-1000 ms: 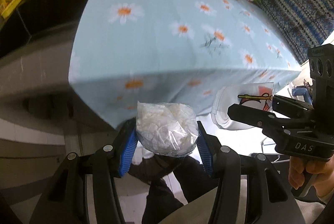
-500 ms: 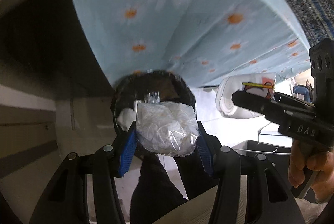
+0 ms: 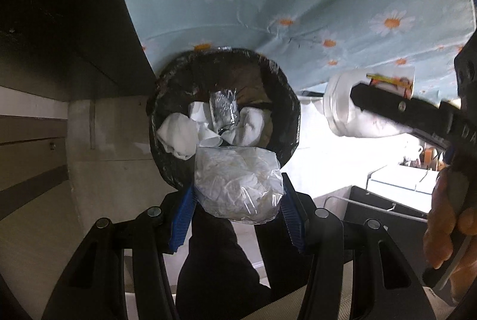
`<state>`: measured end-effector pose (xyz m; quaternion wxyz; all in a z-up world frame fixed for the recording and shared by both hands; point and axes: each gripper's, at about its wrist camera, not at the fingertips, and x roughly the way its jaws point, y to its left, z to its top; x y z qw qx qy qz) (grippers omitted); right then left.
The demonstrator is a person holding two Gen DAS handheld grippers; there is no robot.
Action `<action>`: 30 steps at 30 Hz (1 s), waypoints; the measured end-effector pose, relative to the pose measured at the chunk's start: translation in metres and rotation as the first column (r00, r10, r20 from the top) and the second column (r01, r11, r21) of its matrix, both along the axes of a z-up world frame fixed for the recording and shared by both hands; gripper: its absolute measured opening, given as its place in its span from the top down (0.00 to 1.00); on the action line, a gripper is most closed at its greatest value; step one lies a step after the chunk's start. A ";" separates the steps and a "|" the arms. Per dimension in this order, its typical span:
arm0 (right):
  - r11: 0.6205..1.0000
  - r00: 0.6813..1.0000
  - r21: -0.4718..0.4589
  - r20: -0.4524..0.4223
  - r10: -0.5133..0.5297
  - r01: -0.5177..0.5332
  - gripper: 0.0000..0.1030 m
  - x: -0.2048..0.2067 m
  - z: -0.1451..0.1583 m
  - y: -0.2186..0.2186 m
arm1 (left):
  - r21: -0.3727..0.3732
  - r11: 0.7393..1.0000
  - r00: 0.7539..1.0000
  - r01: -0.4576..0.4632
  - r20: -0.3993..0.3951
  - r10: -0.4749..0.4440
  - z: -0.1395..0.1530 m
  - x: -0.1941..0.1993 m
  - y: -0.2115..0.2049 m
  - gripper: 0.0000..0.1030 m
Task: Collect trash
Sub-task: 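Open both tools to drop the plastic bags into the bin, then raise both tools back up to the tablecloth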
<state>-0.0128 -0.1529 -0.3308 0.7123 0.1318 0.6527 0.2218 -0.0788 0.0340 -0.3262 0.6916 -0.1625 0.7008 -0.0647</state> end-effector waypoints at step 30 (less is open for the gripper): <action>0.993 0.994 0.062 0.038 -0.105 0.102 0.33 0.001 0.032 -0.025 | 0.023 1.000 0.998 -0.013 0.056 0.011 0.033 0.017 0.010 0.30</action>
